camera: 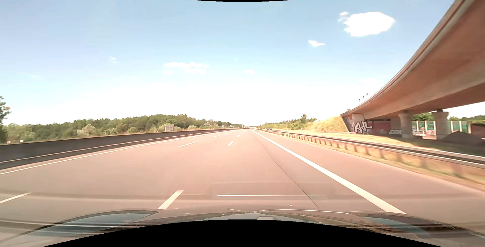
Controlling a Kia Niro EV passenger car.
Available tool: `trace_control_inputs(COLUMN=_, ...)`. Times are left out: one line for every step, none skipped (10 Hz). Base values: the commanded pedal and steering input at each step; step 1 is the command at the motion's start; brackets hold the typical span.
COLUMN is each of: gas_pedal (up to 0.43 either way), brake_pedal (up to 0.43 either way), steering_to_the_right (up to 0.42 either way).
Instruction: Follow the waypoints while adhering to traffic rules and regulations
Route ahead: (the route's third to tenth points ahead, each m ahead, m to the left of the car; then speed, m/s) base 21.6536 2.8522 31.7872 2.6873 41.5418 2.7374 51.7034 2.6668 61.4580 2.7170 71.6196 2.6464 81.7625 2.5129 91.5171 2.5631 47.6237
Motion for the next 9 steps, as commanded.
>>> trace_control_inputs(gas_pedal=0.591, brake_pedal=0.000, steering_to_the_right=-0.003)
trace_control_inputs(gas_pedal=0.591, brake_pedal=0.000, steering_to_the_right=-0.003)
trace_control_inputs(gas_pedal=0.591, brake_pedal=0.000, steering_to_the_right=-0.003)
trace_control_inputs(gas_pedal=0.591, brake_pedal=0.000, steering_to_the_right=-0.003)
trace_control_inputs(gas_pedal=0.591, brake_pedal=0.000, steering_to_the_right=-0.003)
trace_control_inputs(gas_pedal=0.591, brake_pedal=0.000, steering_to_the_right=-0.003)
trace_control_inputs(gas_pedal=0.591, brake_pedal=0.000, steering_to_the_right=-0.001)
trace_control_inputs(gas_pedal=0.591, brake_pedal=0.000, steering_to_the_right=-0.001)
trace_control_inputs(gas_pedal=0.591, brake_pedal=0.000, steering_to_the_right=-0.001)
